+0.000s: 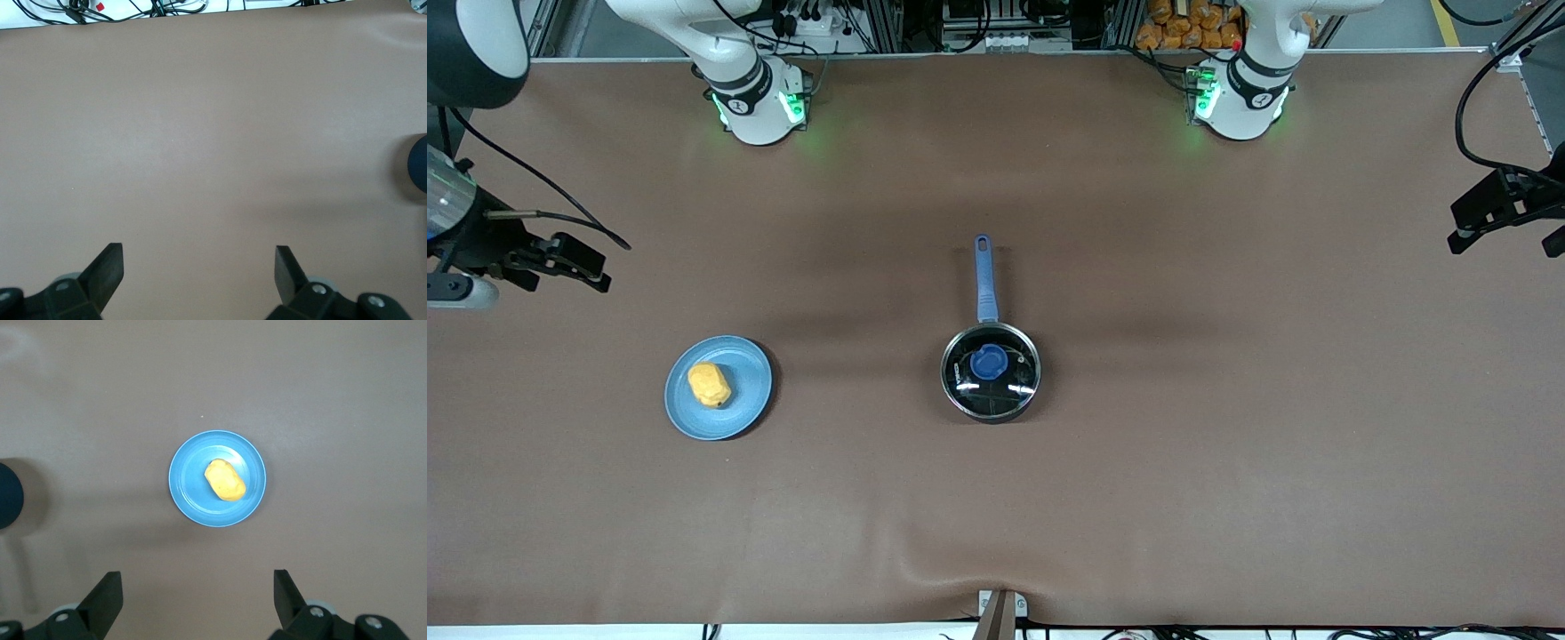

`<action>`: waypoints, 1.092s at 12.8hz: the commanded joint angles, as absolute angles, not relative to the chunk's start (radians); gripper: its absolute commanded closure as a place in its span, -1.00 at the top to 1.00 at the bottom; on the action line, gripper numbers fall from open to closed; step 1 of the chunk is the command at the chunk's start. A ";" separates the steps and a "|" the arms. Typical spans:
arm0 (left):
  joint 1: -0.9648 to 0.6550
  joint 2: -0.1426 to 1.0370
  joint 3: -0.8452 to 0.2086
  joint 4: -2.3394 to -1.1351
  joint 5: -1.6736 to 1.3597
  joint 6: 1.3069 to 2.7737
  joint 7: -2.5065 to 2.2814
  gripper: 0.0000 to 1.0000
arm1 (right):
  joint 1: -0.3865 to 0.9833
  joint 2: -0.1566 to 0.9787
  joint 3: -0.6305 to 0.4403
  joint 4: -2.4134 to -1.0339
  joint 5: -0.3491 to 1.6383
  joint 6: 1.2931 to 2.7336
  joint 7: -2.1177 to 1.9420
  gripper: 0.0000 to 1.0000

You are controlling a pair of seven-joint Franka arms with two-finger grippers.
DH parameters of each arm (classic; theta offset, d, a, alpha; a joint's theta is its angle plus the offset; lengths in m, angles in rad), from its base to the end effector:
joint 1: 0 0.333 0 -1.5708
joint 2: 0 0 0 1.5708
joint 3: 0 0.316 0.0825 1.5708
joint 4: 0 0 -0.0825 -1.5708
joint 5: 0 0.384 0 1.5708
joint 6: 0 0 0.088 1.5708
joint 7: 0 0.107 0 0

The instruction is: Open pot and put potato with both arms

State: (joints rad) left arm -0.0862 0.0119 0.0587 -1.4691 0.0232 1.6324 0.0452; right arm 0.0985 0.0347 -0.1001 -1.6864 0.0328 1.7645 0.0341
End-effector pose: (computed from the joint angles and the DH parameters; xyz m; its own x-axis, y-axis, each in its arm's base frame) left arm 0.5643 -0.0134 0.6721 0.9860 -0.0738 0.1496 -0.0700 -0.9971 -0.0306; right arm 0.5780 0.0028 0.5671 0.9982 -0.0418 0.0425 -0.0405 -0.9987 -0.0304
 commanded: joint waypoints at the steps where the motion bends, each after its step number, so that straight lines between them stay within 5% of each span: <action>1: -0.077 0.006 0.057 -1.473 0.009 1.629 0.080 1.00 | 0.107 0.074 -0.103 -1.689 0.021 1.787 0.043 1.00; 14: -0.095 -0.009 -0.055 -1.519 0.009 1.608 -0.021 1.00 | 0.133 0.316 -0.101 -1.670 0.032 1.919 0.022 1.00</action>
